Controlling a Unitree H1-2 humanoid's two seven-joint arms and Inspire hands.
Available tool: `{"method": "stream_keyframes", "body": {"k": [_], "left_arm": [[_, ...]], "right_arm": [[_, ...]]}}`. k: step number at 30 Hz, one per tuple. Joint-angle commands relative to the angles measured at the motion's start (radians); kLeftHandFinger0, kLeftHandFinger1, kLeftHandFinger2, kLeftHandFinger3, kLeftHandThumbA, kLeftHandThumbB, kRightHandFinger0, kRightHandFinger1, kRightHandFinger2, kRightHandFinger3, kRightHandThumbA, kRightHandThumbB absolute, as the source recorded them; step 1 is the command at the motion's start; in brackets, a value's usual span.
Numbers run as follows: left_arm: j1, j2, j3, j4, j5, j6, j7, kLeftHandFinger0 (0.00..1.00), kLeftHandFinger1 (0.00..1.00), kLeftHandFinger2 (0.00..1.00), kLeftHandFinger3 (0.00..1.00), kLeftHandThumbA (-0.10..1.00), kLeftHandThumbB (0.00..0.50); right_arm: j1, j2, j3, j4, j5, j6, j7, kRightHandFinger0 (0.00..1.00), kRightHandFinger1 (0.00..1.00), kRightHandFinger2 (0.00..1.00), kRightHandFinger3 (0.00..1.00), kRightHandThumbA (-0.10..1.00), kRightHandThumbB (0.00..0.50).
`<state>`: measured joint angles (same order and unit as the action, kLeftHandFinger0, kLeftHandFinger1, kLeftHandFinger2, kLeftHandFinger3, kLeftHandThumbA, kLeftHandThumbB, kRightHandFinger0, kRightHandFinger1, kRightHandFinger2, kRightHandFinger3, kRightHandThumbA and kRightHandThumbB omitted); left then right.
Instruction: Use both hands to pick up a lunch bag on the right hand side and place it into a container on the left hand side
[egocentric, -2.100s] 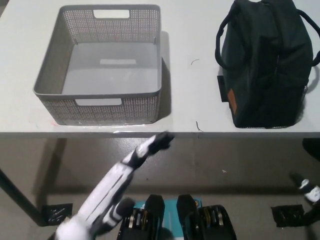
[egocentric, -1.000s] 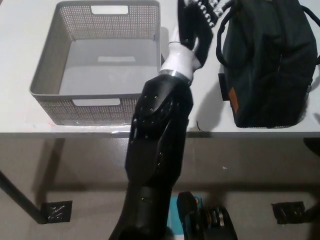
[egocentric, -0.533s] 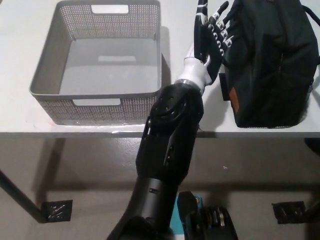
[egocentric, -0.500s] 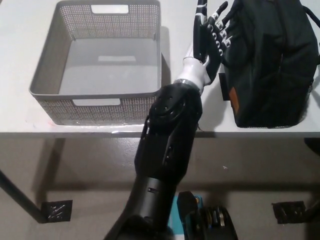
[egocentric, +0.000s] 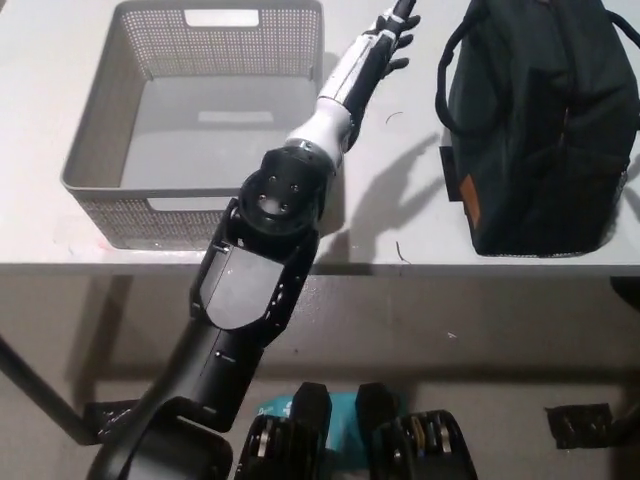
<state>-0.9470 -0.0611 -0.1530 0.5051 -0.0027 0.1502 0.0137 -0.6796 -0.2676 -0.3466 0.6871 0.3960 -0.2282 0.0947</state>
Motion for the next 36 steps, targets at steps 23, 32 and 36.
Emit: {"method": "stream_keyframes", "body": {"k": [23, 32, 36], "left_arm": [[-0.230, -0.171, 0.086, 0.566, -0.003, -0.202, 0.045, 1.00, 1.00, 1.00, 1.00, 1.00, 0.421], [-0.248, -0.133, 0.095, 0.635, 0.034, -0.223, 0.076, 1.00, 1.00, 1.00, 1.00, 1.00, 0.405], [-0.258, -0.108, 0.070, 0.715, 0.059, -0.219, 0.059, 1.00, 1.00, 1.00, 1.00, 1.00, 0.317]], "right_arm": [[-0.064, 0.031, 0.016, 0.045, 0.017, -0.076, 0.044, 1.00, 1.00, 1.00, 1.00, 1.00, 0.227], [-0.156, 0.086, 0.009, 0.243, 0.047, -0.048, 0.058, 1.00, 1.00, 1.00, 1.00, 1.00, 0.203], [-0.220, 0.140, -0.006, 0.404, 0.076, -0.002, 0.102, 1.00, 1.00, 1.00, 1.00, 1.00, 0.208]]}}
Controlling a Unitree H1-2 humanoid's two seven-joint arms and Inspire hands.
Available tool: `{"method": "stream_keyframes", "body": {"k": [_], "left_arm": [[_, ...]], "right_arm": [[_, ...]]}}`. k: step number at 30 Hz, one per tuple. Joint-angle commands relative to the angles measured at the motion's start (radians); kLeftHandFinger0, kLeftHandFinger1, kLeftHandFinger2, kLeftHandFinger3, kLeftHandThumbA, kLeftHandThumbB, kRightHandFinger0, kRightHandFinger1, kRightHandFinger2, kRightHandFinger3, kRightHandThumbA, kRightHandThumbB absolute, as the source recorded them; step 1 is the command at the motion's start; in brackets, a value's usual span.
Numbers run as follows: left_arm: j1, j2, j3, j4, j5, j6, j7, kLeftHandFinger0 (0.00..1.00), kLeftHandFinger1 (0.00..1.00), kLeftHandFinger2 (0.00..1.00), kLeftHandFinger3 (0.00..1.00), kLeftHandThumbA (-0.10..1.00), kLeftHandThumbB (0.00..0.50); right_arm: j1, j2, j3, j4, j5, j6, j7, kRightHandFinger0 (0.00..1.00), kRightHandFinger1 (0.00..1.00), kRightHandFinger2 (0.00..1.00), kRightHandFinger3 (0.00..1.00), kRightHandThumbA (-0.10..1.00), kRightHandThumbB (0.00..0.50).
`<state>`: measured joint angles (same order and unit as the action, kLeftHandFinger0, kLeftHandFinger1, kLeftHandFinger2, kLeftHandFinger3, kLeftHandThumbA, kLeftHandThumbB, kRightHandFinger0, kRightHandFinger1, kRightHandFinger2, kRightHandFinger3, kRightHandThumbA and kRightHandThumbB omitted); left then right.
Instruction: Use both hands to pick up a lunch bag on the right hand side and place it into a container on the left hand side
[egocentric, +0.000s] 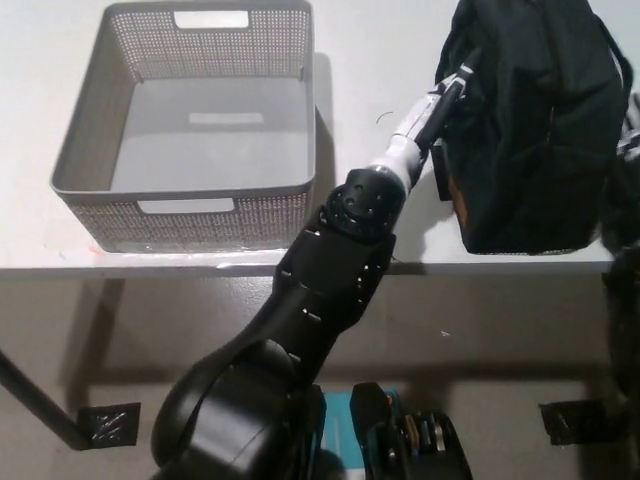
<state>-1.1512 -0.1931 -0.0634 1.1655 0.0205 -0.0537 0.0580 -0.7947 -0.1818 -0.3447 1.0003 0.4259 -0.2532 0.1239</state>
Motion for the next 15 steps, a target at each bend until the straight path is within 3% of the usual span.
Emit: {"method": "stream_keyframes", "body": {"k": [1, 6, 9, 15], "left_arm": [[-0.060, 0.030, -0.026, 0.076, 0.039, -0.013, 0.004, 1.00, 1.00, 1.00, 1.00, 1.00, 0.295], [-0.088, 0.035, -0.081, 0.140, 0.071, -0.021, -0.021, 1.00, 1.00, 1.00, 1.00, 1.00, 0.302], [-0.099, 0.028, -0.086, 0.161, 0.069, -0.026, -0.026, 1.00, 1.00, 1.00, 1.00, 1.00, 0.268], [-0.120, 0.024, -0.076, 0.162, 0.048, -0.020, -0.061, 1.00, 1.00, 1.00, 1.00, 1.00, 0.285]], "right_arm": [[-0.124, 0.073, -0.005, 0.110, 0.045, 0.032, 0.081, 1.00, 1.00, 1.00, 1.00, 1.00, 0.213], [-0.178, 0.154, 0.046, 0.075, -0.005, 0.021, 0.050, 1.00, 1.00, 1.00, 1.00, 1.00, 0.171], [-0.211, 0.184, 0.043, 0.080, 0.015, 0.059, 0.062, 1.00, 1.00, 1.00, 1.00, 1.00, 0.183], [-0.241, 0.221, 0.035, 0.038, 0.013, 0.084, -0.037, 1.00, 1.00, 1.00, 1.00, 1.00, 0.176]]}}
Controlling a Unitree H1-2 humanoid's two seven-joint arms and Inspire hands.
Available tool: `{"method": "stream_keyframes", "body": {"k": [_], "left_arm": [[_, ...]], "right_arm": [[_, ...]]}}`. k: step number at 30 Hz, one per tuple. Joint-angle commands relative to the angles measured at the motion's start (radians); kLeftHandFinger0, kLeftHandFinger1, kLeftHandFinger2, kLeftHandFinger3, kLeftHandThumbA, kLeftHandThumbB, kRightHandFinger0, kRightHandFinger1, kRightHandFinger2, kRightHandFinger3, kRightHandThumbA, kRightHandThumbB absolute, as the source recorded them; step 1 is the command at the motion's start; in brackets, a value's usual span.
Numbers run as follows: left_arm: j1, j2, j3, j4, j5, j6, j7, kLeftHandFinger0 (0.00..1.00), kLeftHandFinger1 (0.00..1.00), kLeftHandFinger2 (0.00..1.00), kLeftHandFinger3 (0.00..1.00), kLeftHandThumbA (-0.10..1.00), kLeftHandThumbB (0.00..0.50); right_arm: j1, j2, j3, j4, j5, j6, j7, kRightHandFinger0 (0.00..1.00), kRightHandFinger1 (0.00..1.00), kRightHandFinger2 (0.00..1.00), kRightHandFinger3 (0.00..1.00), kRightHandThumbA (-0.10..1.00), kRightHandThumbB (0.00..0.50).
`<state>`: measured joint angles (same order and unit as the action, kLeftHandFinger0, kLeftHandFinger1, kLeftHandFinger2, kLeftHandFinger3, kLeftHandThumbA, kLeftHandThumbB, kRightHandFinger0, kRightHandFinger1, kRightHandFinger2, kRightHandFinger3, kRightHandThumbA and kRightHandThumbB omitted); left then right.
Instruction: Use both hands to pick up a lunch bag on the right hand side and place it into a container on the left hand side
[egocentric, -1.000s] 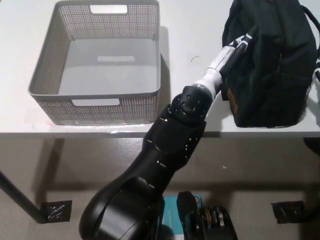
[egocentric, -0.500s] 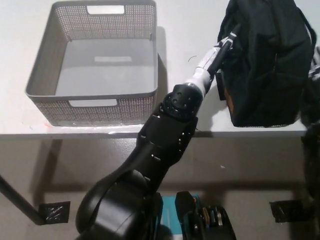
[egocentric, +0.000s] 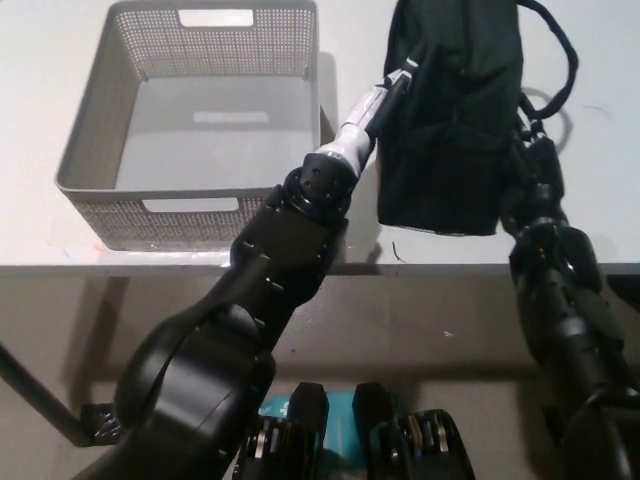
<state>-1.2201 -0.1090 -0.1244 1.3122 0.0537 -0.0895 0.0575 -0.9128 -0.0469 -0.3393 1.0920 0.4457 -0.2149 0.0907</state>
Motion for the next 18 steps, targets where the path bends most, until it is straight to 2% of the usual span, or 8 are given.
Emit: {"method": "stream_keyframes", "body": {"k": [1, 4, 11, 16, 18], "left_arm": [[-0.059, -0.060, -0.012, 0.016, 0.010, 0.009, -0.075, 1.00, 1.00, 1.00, 1.00, 1.00, 0.273], [-0.070, -0.063, -0.016, 0.011, 0.014, 0.009, -0.078, 1.00, 1.00, 1.00, 1.00, 1.00, 0.284], [-0.096, -0.073, -0.014, -0.010, 0.009, 0.031, -0.079, 1.00, 1.00, 1.00, 1.00, 1.00, 0.256], [-0.111, -0.070, -0.022, -0.010, 0.016, 0.046, -0.093, 1.00, 1.00, 1.00, 1.00, 1.00, 0.258], [-0.126, -0.065, -0.017, -0.017, 0.005, 0.037, -0.119, 1.00, 1.00, 1.00, 1.00, 1.00, 0.231]], "right_arm": [[-0.121, 0.089, 0.029, -0.083, -0.005, 0.052, -0.022, 1.00, 1.00, 1.00, 1.00, 1.00, 0.179], [-0.117, 0.091, 0.020, -0.119, 0.017, 0.056, -0.018, 1.00, 1.00, 1.00, 1.00, 1.00, 0.171], [-0.100, 0.085, 0.027, -0.214, 0.014, 0.083, -0.055, 1.00, 1.00, 1.00, 1.00, 1.00, 0.159], [-0.092, 0.089, 0.034, -0.260, -0.004, 0.104, -0.102, 1.00, 1.00, 1.00, 1.00, 1.00, 0.161], [-0.093, 0.084, 0.046, -0.295, -0.023, 0.116, -0.127, 1.00, 1.00, 1.00, 1.00, 1.00, 0.158]]}}
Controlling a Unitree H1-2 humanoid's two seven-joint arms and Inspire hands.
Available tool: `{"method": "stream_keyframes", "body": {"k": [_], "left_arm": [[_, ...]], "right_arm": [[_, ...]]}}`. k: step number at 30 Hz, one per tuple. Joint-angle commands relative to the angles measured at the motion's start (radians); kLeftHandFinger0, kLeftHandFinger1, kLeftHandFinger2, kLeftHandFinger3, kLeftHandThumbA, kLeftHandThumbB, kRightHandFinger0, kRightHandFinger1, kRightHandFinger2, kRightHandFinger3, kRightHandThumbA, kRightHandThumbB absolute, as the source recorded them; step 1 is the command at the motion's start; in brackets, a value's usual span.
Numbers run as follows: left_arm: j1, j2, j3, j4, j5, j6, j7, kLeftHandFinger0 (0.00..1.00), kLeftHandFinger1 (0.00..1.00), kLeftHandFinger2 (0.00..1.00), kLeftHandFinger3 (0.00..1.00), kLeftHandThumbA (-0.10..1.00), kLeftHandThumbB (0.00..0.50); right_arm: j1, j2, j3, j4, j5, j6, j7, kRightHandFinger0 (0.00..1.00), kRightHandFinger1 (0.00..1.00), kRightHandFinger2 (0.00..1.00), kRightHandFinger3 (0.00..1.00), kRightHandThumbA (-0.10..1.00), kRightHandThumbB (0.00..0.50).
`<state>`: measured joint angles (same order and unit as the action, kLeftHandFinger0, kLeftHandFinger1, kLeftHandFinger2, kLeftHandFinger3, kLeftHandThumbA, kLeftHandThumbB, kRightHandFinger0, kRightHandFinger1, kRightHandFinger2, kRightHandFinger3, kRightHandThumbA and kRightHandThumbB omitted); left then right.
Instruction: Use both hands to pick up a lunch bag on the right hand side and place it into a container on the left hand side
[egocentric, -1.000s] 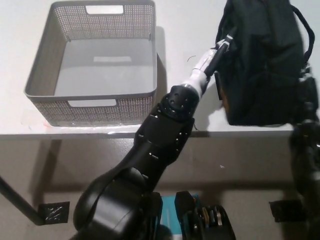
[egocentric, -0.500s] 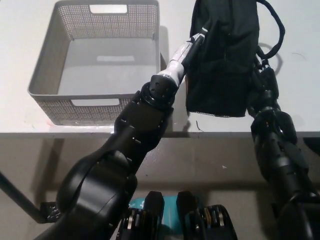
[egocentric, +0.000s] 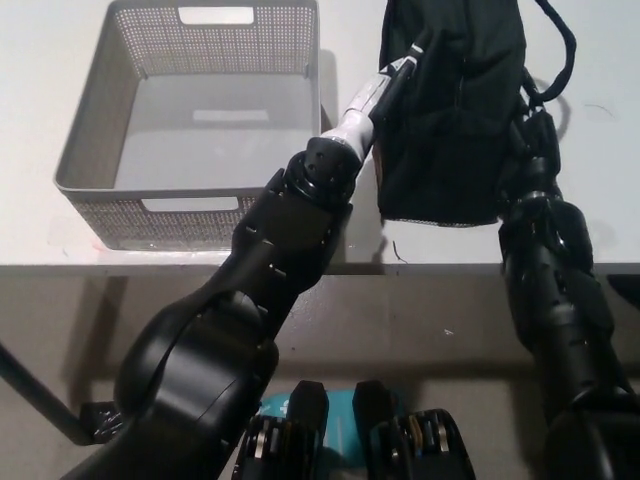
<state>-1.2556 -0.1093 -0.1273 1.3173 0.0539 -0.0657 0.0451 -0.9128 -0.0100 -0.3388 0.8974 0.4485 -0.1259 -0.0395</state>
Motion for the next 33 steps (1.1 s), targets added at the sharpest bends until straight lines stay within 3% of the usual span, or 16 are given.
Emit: {"method": "stream_keyframes", "body": {"k": [1, 2, 3, 11, 14, 22, 27, 30, 33], "left_arm": [[-0.109, -0.063, 0.006, -0.021, -0.020, -0.016, -0.134, 1.00, 1.00, 1.00, 1.00, 1.00, 0.228], [-0.111, -0.062, 0.008, -0.020, -0.022, -0.018, -0.137, 1.00, 1.00, 1.00, 1.00, 1.00, 0.257], [-0.121, -0.063, 0.012, -0.019, -0.026, -0.038, -0.152, 1.00, 1.00, 1.00, 1.00, 1.00, 0.226], [-0.188, -0.074, 0.040, -0.051, -0.055, -0.055, -0.209, 1.00, 1.00, 1.00, 1.00, 1.00, 0.275], [-0.212, -0.069, 0.032, -0.058, -0.046, -0.048, -0.202, 1.00, 1.00, 1.00, 1.00, 1.00, 0.282], [-0.273, -0.037, 0.054, -0.085, -0.067, -0.020, -0.199, 1.00, 1.00, 1.00, 1.00, 1.00, 0.324], [-0.274, -0.010, 0.079, -0.156, -0.084, -0.004, -0.190, 1.00, 1.00, 1.00, 1.00, 1.00, 0.279], [-0.263, 0.029, 0.103, -0.222, -0.099, -0.003, -0.181, 1.00, 1.00, 1.00, 1.00, 1.00, 0.214], [-0.252, 0.060, 0.118, -0.269, -0.109, 0.000, -0.176, 1.00, 1.00, 1.00, 1.00, 1.00, 0.211]], "right_arm": [[-0.099, 0.033, 0.063, -0.135, -0.057, 0.043, -0.027, 1.00, 1.00, 1.00, 1.00, 1.00, 0.158], [-0.099, 0.032, 0.066, -0.140, -0.060, 0.047, -0.031, 1.00, 1.00, 1.00, 1.00, 1.00, 0.189], [-0.094, 0.029, 0.075, -0.179, -0.078, 0.060, -0.056, 1.00, 1.00, 1.00, 1.00, 1.00, 0.140], [-0.084, 0.017, 0.092, -0.403, -0.125, 0.126, -0.154, 1.00, 1.00, 1.00, 1.00, 1.00, 0.115], [-0.096, 0.009, 0.098, -0.444, -0.130, 0.172, -0.167, 1.00, 1.00, 1.00, 1.00, 1.00, 0.154], [-0.186, -0.004, 0.113, -0.457, -0.150, 0.202, -0.185, 1.00, 1.00, 1.00, 1.00, 1.00, 0.156], [-0.252, -0.003, 0.127, -0.419, -0.154, 0.201, -0.171, 1.00, 1.00, 1.00, 1.00, 1.00, 0.157], [-0.318, 0.000, 0.159, -0.372, -0.177, 0.220, -0.155, 1.00, 1.00, 1.00, 1.00, 1.00, 0.158], [-0.377, 0.012, 0.171, -0.294, -0.179, 0.197, -0.139, 1.00, 1.00, 1.00, 1.00, 1.00, 0.145]]}}
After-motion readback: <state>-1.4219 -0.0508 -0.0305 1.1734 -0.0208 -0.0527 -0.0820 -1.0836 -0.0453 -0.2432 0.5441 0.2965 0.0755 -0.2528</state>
